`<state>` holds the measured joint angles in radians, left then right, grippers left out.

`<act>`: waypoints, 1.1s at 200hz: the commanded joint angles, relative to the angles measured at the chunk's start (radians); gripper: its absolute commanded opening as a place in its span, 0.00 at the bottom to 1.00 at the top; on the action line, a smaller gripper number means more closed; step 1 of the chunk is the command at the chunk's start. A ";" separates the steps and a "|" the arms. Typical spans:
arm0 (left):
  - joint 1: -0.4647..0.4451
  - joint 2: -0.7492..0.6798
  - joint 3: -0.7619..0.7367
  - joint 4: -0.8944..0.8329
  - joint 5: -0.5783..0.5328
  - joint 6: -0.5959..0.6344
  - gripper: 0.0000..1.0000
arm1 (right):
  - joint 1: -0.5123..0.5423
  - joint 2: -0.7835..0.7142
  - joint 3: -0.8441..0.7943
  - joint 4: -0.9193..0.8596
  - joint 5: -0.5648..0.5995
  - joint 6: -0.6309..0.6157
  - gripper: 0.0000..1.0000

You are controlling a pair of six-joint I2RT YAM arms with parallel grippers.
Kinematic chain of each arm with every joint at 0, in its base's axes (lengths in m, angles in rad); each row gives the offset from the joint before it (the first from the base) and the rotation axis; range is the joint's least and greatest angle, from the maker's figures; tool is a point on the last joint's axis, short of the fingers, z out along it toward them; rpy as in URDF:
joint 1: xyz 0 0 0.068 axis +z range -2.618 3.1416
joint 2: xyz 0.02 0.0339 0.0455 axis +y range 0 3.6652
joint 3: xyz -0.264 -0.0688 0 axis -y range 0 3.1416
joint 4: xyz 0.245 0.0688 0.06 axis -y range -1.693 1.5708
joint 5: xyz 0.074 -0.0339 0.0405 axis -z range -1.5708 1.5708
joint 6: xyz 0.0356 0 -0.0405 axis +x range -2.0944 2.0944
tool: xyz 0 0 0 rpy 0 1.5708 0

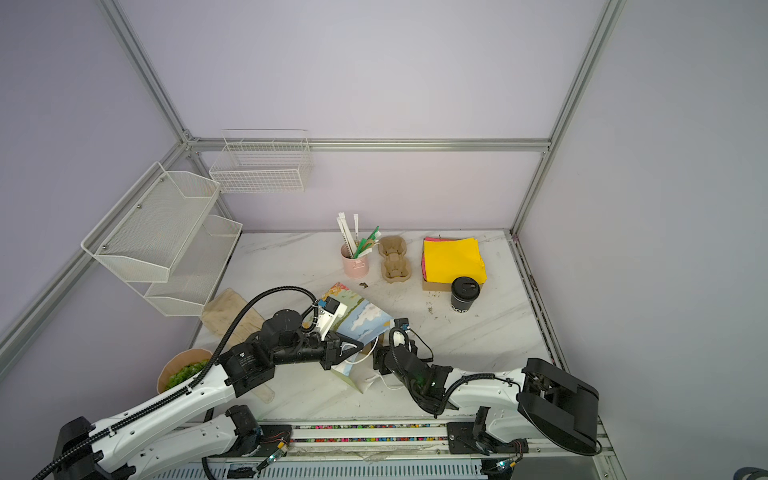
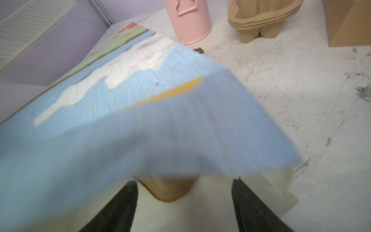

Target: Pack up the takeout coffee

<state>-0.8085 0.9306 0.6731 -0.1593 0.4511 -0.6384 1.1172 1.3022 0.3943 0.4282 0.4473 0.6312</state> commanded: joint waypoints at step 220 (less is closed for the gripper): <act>0.435 0.075 0.380 -0.438 -0.292 0.074 0.84 | -0.155 -0.435 -0.076 -0.250 -0.153 0.247 0.69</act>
<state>-0.5056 0.9710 0.9375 -0.4679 0.1970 -0.5346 0.9886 0.9707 0.2848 0.3756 0.2920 0.8604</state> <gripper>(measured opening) 0.835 0.684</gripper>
